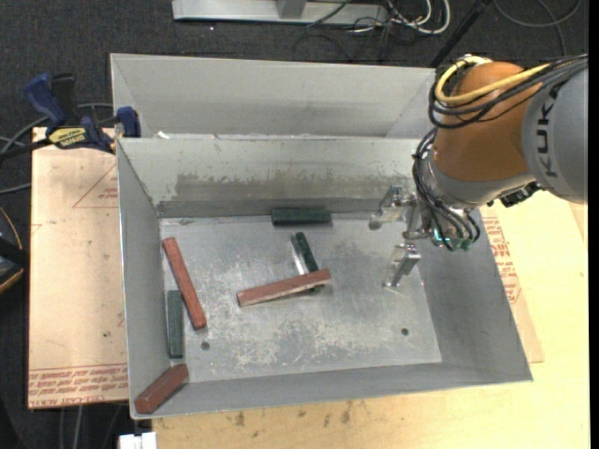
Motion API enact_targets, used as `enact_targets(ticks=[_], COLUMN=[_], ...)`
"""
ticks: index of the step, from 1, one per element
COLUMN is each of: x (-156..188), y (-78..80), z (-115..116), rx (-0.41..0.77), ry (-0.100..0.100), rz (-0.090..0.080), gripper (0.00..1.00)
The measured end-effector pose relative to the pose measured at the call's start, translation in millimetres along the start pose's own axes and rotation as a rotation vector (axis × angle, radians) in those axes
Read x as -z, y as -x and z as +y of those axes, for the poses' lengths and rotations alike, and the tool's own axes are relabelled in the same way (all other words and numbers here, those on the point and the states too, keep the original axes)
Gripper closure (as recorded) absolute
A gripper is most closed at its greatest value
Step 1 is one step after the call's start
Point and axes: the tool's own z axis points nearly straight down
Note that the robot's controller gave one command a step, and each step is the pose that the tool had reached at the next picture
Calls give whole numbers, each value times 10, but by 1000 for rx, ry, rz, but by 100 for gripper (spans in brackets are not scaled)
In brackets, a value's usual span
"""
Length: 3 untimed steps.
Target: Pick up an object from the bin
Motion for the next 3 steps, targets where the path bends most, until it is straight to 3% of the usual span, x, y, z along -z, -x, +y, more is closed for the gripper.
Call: enact_targets(ticks=[1, 2, 3], x=[-327, -517, -958], y=[235, 314, -112], z=[338, 535, 569], rx=[17, 37, 142], ry=[-3, 1, 0], rz=[-9, -5, -16], gripper=[0, 0, 100])
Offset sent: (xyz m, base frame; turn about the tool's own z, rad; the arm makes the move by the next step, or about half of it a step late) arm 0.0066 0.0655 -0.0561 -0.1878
